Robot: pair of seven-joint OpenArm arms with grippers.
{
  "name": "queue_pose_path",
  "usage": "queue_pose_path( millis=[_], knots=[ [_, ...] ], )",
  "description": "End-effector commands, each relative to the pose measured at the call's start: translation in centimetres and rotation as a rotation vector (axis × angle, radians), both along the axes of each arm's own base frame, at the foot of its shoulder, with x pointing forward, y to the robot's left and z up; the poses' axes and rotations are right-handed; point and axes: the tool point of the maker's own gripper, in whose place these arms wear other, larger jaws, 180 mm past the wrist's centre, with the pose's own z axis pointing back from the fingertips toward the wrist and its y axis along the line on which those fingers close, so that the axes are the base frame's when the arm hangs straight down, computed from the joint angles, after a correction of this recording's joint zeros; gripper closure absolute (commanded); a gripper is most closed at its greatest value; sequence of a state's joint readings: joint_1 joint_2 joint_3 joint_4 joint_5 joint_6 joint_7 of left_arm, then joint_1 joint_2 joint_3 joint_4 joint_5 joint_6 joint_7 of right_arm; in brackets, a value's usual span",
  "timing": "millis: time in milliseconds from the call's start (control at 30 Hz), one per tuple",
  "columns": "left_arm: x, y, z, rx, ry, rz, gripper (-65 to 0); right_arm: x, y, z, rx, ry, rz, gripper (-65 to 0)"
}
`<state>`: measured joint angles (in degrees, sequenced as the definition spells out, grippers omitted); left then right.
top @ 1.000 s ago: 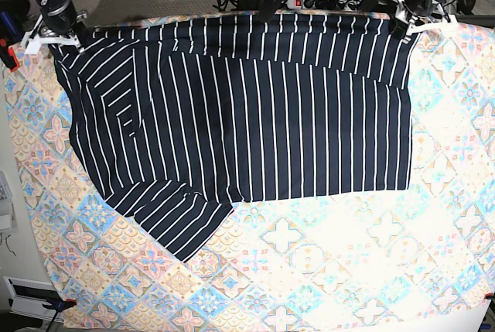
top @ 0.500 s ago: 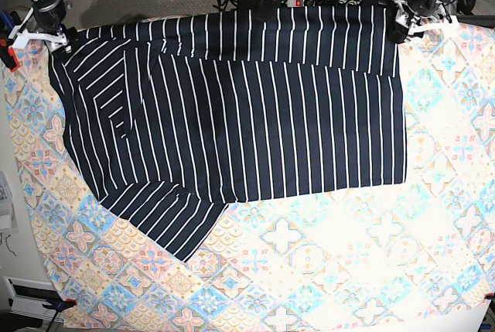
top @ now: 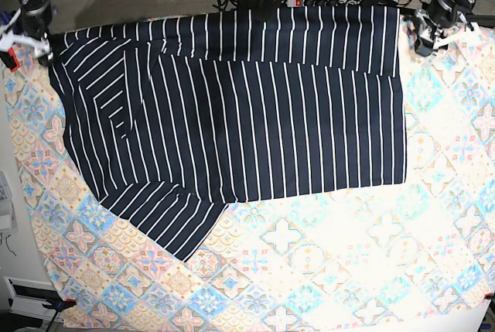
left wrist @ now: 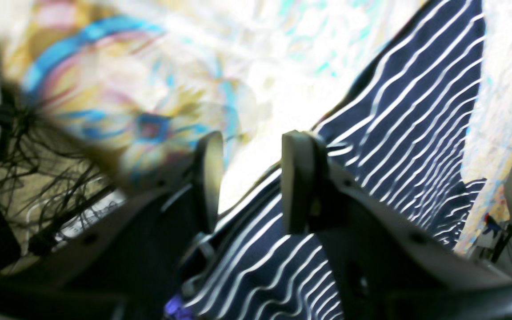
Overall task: Fold the T-shirt properly
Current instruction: 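Reach both grippers down to the shirt's side edges and grasp them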
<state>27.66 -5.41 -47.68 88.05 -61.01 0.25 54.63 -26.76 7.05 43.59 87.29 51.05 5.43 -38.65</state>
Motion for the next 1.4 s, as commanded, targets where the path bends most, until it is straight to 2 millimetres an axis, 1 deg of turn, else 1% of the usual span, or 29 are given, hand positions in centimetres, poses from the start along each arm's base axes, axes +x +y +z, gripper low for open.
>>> queue_pose_path(
  millis=[0, 67, 133, 233, 333, 367, 467, 567, 667, 767, 833, 933, 1133, 1200, 1267, 1367],
  knots=[
    [1.4, 0.6, 1.6, 0.039, -0.048, -0.021, -22.3, 1.1, -1.2, 1.7, -0.062, -0.029, 0.028, -38.6],
    [2.5, -0.1, 2.0, 0.04, -0.069, -0.048, -22.3, 2.6, -0.3, 1.6, -0.07, -0.024, 0.08, -38.6],
    [3.4, -0.4, 2.1, 0.039, -0.084, -0.061, -22.3, 4.4, 0.4, 1.9, -0.098, -0.015, 0.145, -38.6],
    [4.9, -0.2, 2.5, 0.067, -0.097, -0.072, -22.3, 6.2, 1.6, 2.3, -0.14, -0.004, 0.214, -38.6],
    [6.7, 0.5, 3.3, 0.109, -0.116, -0.086, -22.3, 8.6, 3.2, 2.5, -0.184, 0.002, 0.296, -38.6],
    [7.6, 0.9, 3.8, 0.128, -0.13, -0.091, -22.3, 9.6, 3.8, 2.6, -0.201, 0.002, 0.326, -38.6],
    [10.1, 1.2, 4.9, 0.163, -0.164, -0.106, -22.3, 12.3, 6.0, 2.7, -0.242, 0.004, 0.416, -38.6],
    [12.8, 0.6, 5.6, 0.219, -0.163, -0.179, -22.3, 14.3, 8.0, 2.7, -0.284, 0.01, 0.495, -38.6],
    [15.6, -0.4, 6.4, 0.277, -0.171, -0.244, -22.3, 16.7, 10.1, 3.0, -0.308, -0.005, 0.565, -38.6],
    [17.9, -0.5, 7.5, 0.323, -0.19, -0.263, -22.3, 18.5, 11.4, 3.5, -0.316, -0.028, 0.603, -38.6],
    [19.5, -0.8, 7.6, 0.333, -0.188, -0.276, -22.3, 19.7, 11.9, 3.4, -0.317, -0.031, 0.617, -38.6],
    [21.5, -0.4, 6.6, 0.31, -0.164, -0.265, -22.3, 20.8, 12.3, 3.2, -0.312, -0.032, 0.625, -38.6],
    [24.6, 0.9, 5.4, 0.299, -0.122, -0.24, -22.3, 21.7, 12.2, 3.2, -0.303, -0.036, 0.617, -38.6],
    [25.5, 1.4, 5.3, 0.32, -0.13, -0.216, -22.3, 21.6, 12.2, 2.9, -0.299, -0.031, 0.616, -38.6],
    [26.1, 1.7, 4.8, 0.334, -0.115, -0.205, -22.3, 21.5, 12.1, 2.8, -0.297, -0.028, 0.616, -38.6],
    [27.0, 1.6, 4.0, 0.343, -0.077, -0.215, -22.3, 21.5, 12.1, 2.8, -0.297, -0.028, 0.616, -38.6]
  ],
)
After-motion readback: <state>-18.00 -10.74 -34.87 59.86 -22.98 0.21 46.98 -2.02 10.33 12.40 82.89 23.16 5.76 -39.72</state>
